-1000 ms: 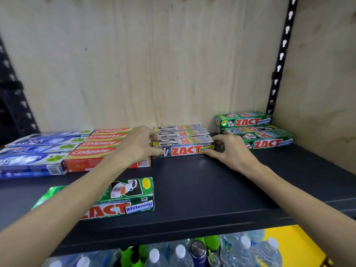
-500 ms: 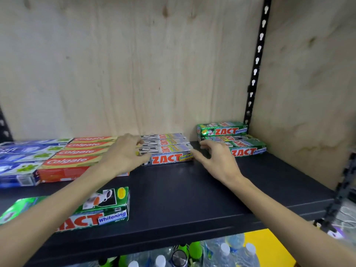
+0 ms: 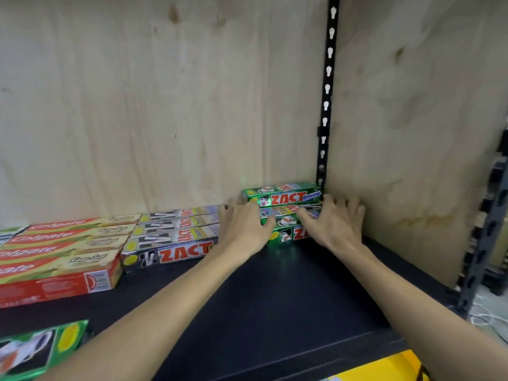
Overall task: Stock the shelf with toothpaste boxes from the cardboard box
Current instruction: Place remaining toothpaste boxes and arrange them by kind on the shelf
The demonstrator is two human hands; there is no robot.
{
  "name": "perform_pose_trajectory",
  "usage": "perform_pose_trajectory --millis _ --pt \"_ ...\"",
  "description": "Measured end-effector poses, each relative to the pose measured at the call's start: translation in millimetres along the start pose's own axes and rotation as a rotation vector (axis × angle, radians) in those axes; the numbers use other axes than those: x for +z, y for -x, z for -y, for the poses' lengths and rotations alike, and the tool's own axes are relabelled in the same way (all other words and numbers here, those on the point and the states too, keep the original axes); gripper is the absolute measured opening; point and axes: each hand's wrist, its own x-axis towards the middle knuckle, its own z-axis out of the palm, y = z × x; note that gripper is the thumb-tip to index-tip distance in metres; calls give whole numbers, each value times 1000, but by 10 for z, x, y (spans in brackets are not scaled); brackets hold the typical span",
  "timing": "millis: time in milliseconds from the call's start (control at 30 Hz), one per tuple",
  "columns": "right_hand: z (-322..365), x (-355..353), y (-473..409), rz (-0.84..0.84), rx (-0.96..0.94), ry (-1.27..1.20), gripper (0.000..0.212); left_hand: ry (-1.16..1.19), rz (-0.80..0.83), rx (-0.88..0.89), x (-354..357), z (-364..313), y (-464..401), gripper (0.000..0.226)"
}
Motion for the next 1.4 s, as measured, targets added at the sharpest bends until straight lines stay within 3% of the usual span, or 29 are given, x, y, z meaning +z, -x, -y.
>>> perform_pose_trajectory --millis 133,300,500,700,833,1000,1133,1267,1400 --pt "-16 17 -93 99 48 23 89 -115 -26 -79 166 -99 -137 47" --pt "-60 22 -85 91 39 -94 81 -2 -37 -196 225 -189 -146 40" --pt "-137 -39 30 -158 -32 -225 70 251 -148 -258 18 -229 -221 37" --pt "-72 -220 423 -261 -91 -458 81 169 -255 -183 -441 110 177 43" --pt "-118 -417 876 -129 -187 -541 76 216 -138 -140 -757 448 751 42" --pt "-193 -645 1349 30 -268 -609 82 99 -13 -98 -952 686 1233 53" --pt "-246 -669 1540 123 -259 -660 69 49 -38 -42 -958 731 1469 47" --pt "-224 -750 1590 184 -239 -691 65 -402 -164 -28 -873 503 1700 41" --pt "-198 -817 1754 153 -265 -721 58 -160 -215 -167 -770 561 1766 43"
